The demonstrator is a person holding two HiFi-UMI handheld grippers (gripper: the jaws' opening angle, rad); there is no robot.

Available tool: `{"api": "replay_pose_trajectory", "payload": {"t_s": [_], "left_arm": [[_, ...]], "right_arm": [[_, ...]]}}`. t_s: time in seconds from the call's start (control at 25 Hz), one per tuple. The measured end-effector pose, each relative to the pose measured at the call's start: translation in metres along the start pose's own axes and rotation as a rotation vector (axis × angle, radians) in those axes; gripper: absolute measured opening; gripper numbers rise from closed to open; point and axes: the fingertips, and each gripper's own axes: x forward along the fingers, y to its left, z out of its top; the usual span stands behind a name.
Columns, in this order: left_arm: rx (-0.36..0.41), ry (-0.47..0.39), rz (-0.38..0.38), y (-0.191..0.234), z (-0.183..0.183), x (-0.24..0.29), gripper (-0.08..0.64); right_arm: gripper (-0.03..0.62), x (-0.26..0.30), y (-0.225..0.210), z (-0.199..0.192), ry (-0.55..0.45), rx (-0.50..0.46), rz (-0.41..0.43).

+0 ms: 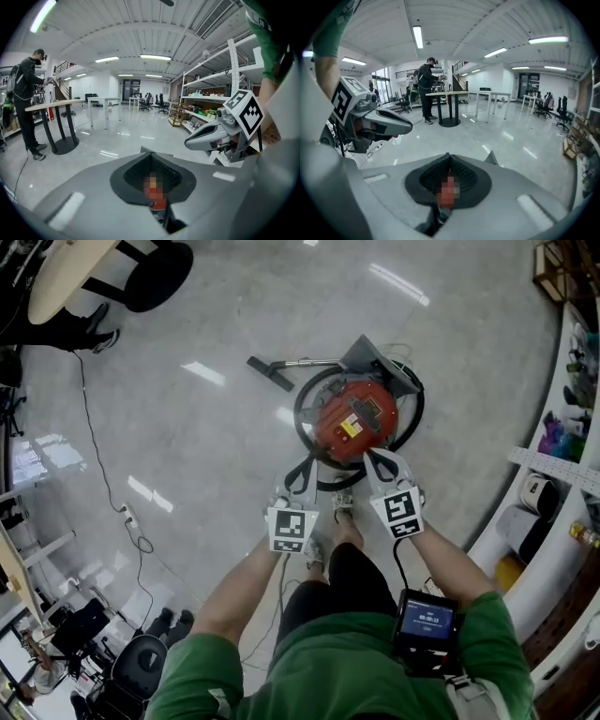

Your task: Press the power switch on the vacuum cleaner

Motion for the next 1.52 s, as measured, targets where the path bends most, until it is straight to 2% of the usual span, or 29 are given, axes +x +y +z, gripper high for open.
{"api": "replay_pose_trajectory", "payload": {"t_s": [0.48,0.84,1.36,1.52], "left_arm": [[0.021,-0.148,0.065,-0.009,0.071,-0.097,0.006],[0.034,-0.258,0.091,-0.019,0.107,-0.168,0.006],[0.086,-0.445,0.042,-0.062,0.156,-0.261,0.006],[0.047,-0.471,0.038,-0.071,0.16,-0.292,0.006]], "right_arm": [[0.005,-0.101,0.018,0.077,-0.169,-0.016,-0.093],[0.005,-0.178,0.042,0.116,-0.299,-0.025,-0.165],[0.005,-0.281,0.088,0.154,-0.461,-0.018,-0.27],[0.005,-0.306,0.11,0.155,-0.482,-0.023,-0.294]]}}
